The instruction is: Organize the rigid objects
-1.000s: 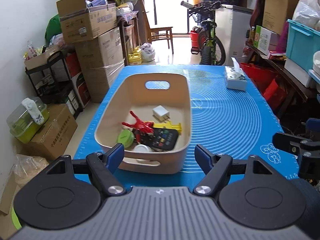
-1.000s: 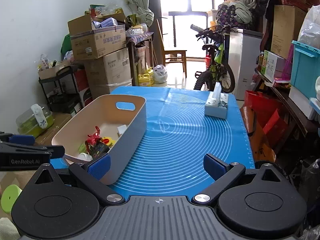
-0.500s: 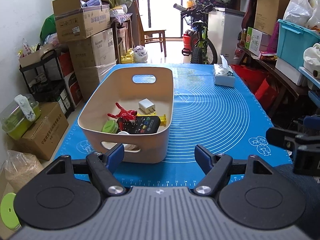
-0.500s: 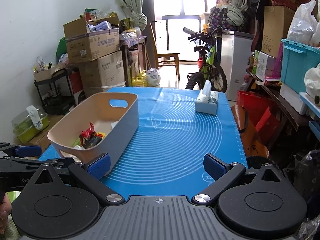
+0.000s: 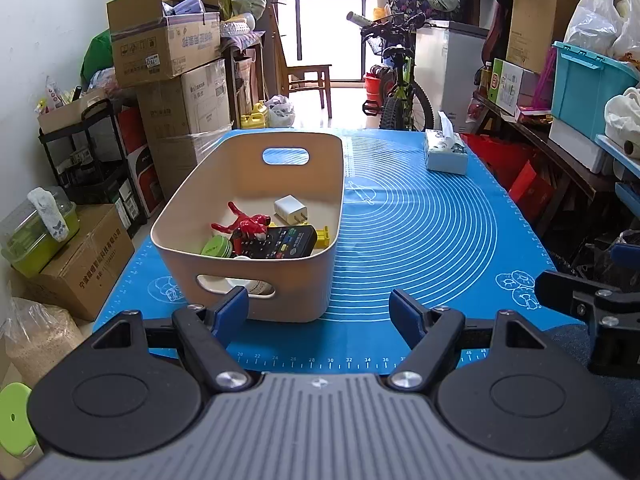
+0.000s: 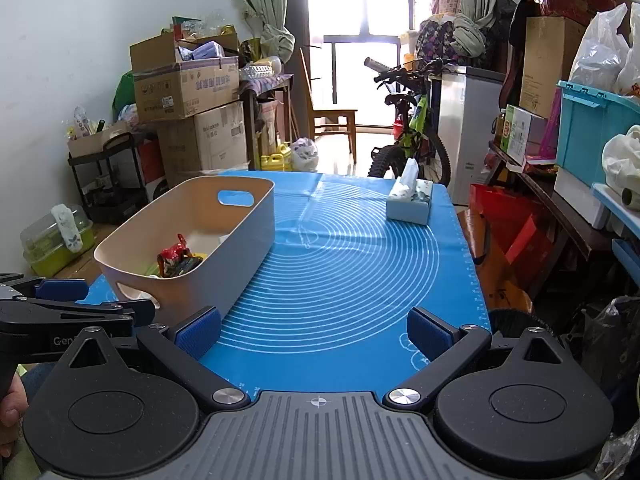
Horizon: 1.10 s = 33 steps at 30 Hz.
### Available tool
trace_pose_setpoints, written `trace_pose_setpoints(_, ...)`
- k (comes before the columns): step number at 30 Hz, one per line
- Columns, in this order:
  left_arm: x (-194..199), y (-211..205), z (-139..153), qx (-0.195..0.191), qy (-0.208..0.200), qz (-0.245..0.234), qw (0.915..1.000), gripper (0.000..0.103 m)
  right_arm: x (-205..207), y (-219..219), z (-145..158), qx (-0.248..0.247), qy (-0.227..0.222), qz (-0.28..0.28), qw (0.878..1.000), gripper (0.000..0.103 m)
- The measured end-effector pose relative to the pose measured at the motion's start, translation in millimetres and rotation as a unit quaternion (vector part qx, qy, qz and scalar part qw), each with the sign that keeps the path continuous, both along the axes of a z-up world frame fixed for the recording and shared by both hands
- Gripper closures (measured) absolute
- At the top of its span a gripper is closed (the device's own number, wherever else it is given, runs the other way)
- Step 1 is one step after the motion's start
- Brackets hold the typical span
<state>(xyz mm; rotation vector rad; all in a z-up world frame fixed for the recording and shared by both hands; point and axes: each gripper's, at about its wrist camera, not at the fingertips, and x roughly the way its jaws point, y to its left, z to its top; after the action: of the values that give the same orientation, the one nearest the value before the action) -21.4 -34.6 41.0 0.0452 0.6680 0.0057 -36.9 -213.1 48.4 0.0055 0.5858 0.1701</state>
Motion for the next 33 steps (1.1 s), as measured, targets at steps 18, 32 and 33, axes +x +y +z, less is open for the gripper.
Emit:
trace_pose_setpoints(18,-0.2,-5.7,-3.2,0.005,0.003,-0.007,1.0000,0.025,-3.4,2.6,-1.7,-0.001,-0.003,0.000,1.000,0.004)
trace_pose_setpoints(32,-0.8,-6.4,-3.3,0.005,0.004,-0.006,1.0000,0.025,-3.2,0.5,-2.0,0.000,-0.002,0.001,1.000,0.004)
trace_pose_setpoints(33,-1.0,-6.5,-3.2,0.005,0.004,-0.006,1.0000,0.025,-3.2,0.6,-2.0,0.000,-0.002,0.001,1.000,0.004)
